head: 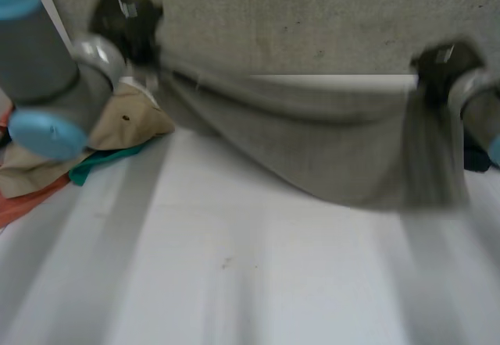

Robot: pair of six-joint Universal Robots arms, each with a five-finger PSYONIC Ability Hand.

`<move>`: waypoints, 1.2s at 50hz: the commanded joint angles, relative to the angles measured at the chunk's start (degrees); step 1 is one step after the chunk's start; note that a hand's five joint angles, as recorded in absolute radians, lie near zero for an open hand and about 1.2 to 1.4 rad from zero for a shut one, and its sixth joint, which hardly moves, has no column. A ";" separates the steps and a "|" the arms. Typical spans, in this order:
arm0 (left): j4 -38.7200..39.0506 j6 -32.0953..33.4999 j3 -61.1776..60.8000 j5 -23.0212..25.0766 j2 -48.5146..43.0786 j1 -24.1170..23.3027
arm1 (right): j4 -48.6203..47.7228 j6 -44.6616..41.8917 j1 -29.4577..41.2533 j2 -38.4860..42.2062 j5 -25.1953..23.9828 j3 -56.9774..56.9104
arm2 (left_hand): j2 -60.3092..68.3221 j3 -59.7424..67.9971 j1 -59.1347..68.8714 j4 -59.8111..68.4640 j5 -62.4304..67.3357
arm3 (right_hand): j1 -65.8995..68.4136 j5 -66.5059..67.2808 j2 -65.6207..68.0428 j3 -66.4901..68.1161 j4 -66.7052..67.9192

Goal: Fold the laundry.

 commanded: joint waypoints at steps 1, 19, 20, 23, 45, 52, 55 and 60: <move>4.75 -6.74 22.97 -2.47 -2.10 2.20 | -26.86 12.61 -1.10 -1.07 3.84 -11.70 | 11.57 12.26 14.07 11.32 14.78 | 17.57 12.96 12.71 11.92 11.33; 10.47 -10.18 -7.58 2.54 0.09 5.63 | -12.83 8.49 2.24 2.25 -5.65 3.50 | 11.57 12.26 14.07 11.32 14.78 | 17.57 12.96 12.71 11.92 11.33; 11.25 -10.10 -11.69 3.41 -0.08 5.54 | -10.29 7.09 2.41 4.17 -5.65 4.90 | 11.57 12.26 14.07 11.32 14.78 | 17.57 12.96 12.71 11.92 11.33; 11.87 -9.39 -19.00 5.43 -0.60 5.45 | -6.76 4.98 2.67 7.26 -5.74 7.19 | 11.57 12.26 14.07 11.32 14.78 | 17.57 12.96 12.71 11.92 11.33; 11.26 -8.07 -37.49 9.31 6.68 7.39 | -8.95 3.57 3.64 3.58 -6.53 28.03 | 11.57 12.26 14.07 11.32 14.78 | -13.07 -17.68 -17.93 -18.71 -19.30; 10.03 -7.72 -38.63 9.31 7.83 7.74 | -10.80 2.25 3.12 3.14 -6.01 29.00 | 11.57 12.26 14.07 11.32 14.78 | -2.95 -7.56 -7.81 -8.60 -9.19; 8.63 -7.81 -39.51 9.48 9.14 7.83 | -9.57 2.07 3.03 1.74 -5.48 29.52 | 11.57 12.26 14.07 11.32 14.78 | -17.97 -22.58 -22.83 -23.62 -24.20; 6.34 -7.63 -41.00 9.75 12.13 7.91 | -8.07 1.81 2.15 -1.25 -7.14 31.37 | 11.57 12.26 14.07 11.32 14.78 | 17.57 12.96 12.71 11.92 11.33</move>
